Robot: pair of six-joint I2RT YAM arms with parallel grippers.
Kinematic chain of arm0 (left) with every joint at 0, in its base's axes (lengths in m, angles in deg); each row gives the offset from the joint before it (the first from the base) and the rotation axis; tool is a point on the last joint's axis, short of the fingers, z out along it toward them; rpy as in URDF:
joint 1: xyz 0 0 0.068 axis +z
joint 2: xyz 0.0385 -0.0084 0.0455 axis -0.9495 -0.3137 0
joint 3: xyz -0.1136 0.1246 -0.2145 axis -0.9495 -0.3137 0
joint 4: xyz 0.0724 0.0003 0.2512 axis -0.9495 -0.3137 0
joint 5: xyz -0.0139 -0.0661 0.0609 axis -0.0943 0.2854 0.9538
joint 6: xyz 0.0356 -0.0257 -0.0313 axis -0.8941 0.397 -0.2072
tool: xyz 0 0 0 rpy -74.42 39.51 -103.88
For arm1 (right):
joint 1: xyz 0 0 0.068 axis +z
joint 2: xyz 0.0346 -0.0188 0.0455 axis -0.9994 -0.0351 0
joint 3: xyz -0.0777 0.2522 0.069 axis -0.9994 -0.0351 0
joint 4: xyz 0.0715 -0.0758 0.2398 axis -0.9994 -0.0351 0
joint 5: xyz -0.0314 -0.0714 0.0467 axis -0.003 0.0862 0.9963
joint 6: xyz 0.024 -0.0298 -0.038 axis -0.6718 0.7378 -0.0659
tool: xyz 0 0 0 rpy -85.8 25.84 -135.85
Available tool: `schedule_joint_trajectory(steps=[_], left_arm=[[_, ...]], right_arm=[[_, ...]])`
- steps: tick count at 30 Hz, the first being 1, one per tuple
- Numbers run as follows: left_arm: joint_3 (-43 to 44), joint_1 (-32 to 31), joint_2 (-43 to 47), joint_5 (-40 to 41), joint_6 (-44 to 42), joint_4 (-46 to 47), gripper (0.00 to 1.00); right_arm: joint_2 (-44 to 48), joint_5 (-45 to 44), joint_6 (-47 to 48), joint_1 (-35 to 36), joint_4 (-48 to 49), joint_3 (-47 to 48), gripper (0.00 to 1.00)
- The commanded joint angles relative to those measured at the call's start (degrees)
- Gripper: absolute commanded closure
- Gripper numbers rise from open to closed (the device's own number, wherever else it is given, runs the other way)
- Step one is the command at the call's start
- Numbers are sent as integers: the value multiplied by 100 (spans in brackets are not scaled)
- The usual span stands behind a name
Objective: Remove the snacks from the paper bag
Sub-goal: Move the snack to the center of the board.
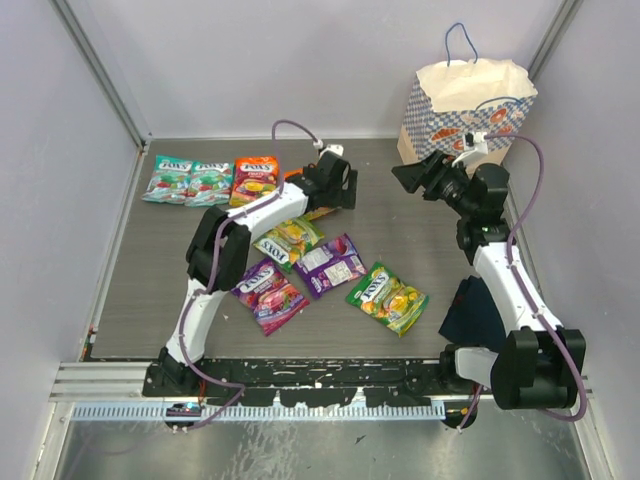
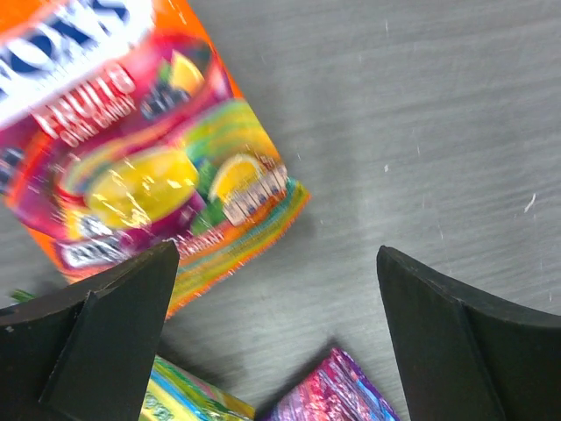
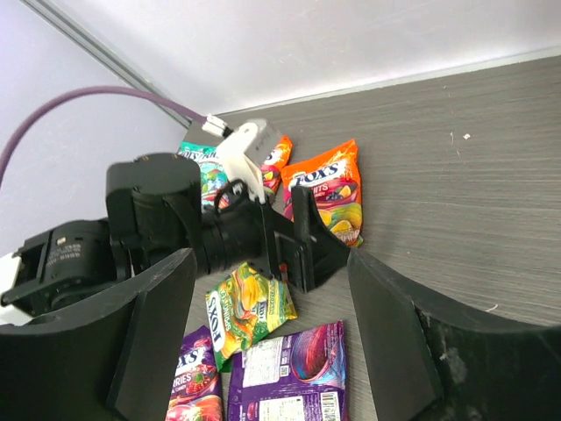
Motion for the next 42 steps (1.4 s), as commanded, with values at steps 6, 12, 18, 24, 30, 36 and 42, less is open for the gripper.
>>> schedule_joint_trajectory(steps=[6, 12, 18, 24, 30, 36, 42], left_arm=[[493, 272, 185, 841, -471, -372, 2], [911, 481, -394, 831, -118, -590, 2], [1601, 630, -979, 695, -118, -933, 2], [2154, 893, -1424, 273, -610, -1388, 2], [2140, 1181, -1429, -252, -976, -1491, 2], [2264, 1339, -1507, -636, -1594, -1564, 2], [2413, 1353, -1565, -1073, -2440, -1610, 2]], right_arm=[[214, 66, -24, -56, 269, -44, 24], [172, 95, -36, -65, 317, -58, 24], [150, 83, -7, -73, 330, -63, 24], [97, 129, 23, -94, 424, -96, 24], [-1, 275, -76, -100, 614, -116, 24], [-9, 343, -140, -100, 713, -152, 24], [-82, 424, -211, -100, 828, -189, 24]])
